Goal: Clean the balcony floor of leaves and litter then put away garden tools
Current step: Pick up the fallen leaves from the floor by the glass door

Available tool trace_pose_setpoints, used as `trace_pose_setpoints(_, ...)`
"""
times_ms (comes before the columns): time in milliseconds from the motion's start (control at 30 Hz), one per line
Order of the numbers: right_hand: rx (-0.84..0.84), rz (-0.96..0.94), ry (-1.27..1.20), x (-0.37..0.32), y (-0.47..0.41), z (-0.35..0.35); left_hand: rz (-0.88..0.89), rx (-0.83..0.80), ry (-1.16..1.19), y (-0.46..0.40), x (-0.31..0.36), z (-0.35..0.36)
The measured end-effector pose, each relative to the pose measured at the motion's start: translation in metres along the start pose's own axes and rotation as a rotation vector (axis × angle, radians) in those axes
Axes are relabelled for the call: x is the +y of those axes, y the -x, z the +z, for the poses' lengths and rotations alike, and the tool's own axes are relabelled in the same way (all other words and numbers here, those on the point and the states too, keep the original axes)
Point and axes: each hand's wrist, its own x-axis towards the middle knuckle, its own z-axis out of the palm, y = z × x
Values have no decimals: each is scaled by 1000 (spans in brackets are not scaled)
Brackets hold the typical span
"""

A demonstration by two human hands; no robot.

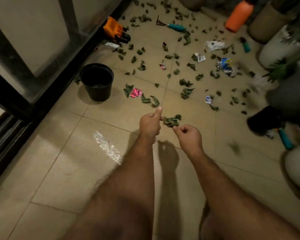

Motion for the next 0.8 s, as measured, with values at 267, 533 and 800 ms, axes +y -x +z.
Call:
trace_pose_setpoints(267, -37, 70, -85, 4, -16, -22, 20, -158, -198, -7, 18, -33)
trace_pose_setpoints(533, -170, 248, -332, 54, -17, 42, 71, 100, -256, -23, -31, -4)
trace_pose_setpoints(800, -189, 145, -229, 50, -84, 13, 171, 158, -544, 14, -15, 35)
